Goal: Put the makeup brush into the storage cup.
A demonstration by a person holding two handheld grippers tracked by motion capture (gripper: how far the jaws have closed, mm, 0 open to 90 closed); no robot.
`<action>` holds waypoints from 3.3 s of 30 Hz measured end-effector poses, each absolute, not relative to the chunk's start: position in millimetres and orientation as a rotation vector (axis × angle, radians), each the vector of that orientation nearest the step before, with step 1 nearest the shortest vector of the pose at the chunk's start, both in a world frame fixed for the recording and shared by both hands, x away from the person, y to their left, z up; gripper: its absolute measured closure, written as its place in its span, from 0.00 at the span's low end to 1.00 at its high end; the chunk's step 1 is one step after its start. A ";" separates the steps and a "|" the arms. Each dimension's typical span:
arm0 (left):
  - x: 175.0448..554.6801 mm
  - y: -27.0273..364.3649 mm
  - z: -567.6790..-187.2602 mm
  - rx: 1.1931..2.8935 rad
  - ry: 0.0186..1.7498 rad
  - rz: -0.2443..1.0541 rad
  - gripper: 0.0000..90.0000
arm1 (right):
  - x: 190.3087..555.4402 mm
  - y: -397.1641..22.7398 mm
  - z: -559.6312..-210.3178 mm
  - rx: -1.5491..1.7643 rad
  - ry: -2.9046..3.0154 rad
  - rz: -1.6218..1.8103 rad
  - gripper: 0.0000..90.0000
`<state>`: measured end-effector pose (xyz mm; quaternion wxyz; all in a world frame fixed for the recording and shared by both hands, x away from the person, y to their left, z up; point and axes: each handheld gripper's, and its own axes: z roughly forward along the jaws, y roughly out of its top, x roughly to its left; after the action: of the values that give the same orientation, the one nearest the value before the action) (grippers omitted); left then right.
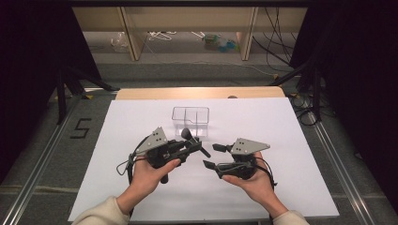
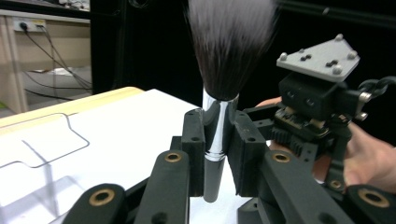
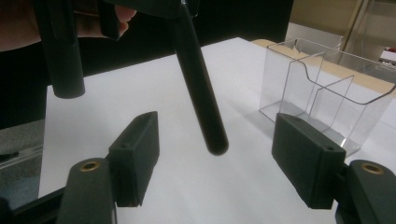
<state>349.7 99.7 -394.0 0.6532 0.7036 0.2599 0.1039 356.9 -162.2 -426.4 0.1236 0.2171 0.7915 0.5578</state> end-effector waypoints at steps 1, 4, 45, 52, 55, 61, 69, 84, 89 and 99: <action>349.6 99.9 -393.9 1.604 0.591 0.242 0.86 | 356.9 -162.1 -426.7 0.632 2.307 1.624 0.36; 349.6 100.3 -394.1 1.626 0.597 0.261 0.86 | 356.2 -163.7 -427.3 0.640 2.334 1.598 0.35; 364.5 99.4 -397.0 1.852 0.723 0.403 0.86 | 352.1 -159.3 -429.3 0.645 2.356 1.527 0.34; 369.9 96.1 -396.3 1.860 0.716 0.410 0.86 | 348.2 -166.2 -428.3 0.644 2.337 1.533 0.33; 372.1 94.1 -396.6 1.857 0.716 0.409 0.86 | 347.6 -171.9 -427.0 0.659 2.332 1.535 0.33; 376.4 92.8 -395.0 1.850 0.716 0.415 0.86 | 348.3 -180.8 -426.1 0.679 2.308 1.537 0.32; 382.8 91.8 -391.5 1.844 0.704 0.422 0.86 | 344.6 -192.6 -424.3 0.696 2.279 1.549 0.30; 390.0 87.8 -383.9 1.841 0.682 0.435 0.86 | 334.8 -219.6 -421.2 0.739 2.236 1.572 0.28; 392.6 88.2 -381.6 1.846 0.660 0.447 0.86 | 332.4 -224.9 -421.2 0.749 2.238 1.571 0.28; 395.7 87.0 -378.2 1.839 0.667 0.453 0.86 | 329.8 -230.9 -421.4 0.750 2.214 1.593 0.25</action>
<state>395.7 87.0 -378.2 0.5370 0.7725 0.2804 0.1904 329.8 -230.9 -421.4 0.1558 0.2617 0.7732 0.5562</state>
